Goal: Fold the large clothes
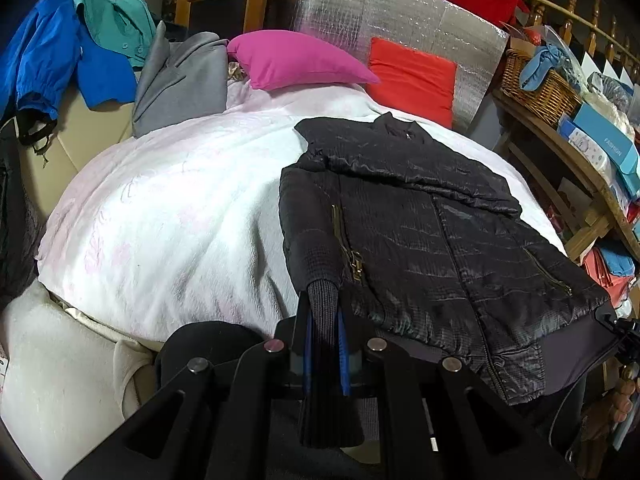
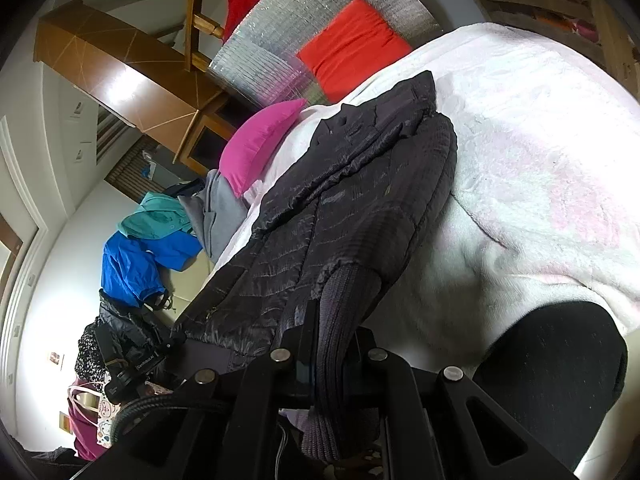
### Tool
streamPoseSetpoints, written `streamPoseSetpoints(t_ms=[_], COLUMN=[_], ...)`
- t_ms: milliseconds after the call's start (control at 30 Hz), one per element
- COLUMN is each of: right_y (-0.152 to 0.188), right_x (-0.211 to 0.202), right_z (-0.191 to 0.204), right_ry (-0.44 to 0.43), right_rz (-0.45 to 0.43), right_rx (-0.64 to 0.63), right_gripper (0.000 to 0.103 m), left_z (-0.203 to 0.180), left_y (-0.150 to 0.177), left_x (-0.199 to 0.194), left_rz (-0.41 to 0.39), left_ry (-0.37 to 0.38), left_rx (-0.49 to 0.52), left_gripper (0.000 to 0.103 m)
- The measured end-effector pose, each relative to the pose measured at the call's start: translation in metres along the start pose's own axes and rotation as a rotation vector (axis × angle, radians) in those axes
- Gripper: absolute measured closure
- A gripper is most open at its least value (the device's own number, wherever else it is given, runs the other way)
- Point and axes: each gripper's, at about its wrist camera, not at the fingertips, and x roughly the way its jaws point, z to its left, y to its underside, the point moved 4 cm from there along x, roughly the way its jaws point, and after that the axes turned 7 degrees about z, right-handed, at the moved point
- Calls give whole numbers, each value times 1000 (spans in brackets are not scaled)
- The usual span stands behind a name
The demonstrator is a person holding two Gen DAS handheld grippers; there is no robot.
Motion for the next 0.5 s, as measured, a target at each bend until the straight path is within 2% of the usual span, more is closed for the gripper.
streamPoseSetpoints(t_ms=[500], right_y=[-4], right_x=[-13], right_z=[-6], right_ry=[12], right_rz=[1], right_rx=[4], right_gripper=[94], left_z=[13], left_y=[-7], left_x=[-7], left_rz=[-6], left_ry=[37], left_rx=[-19], left_gripper=[92])
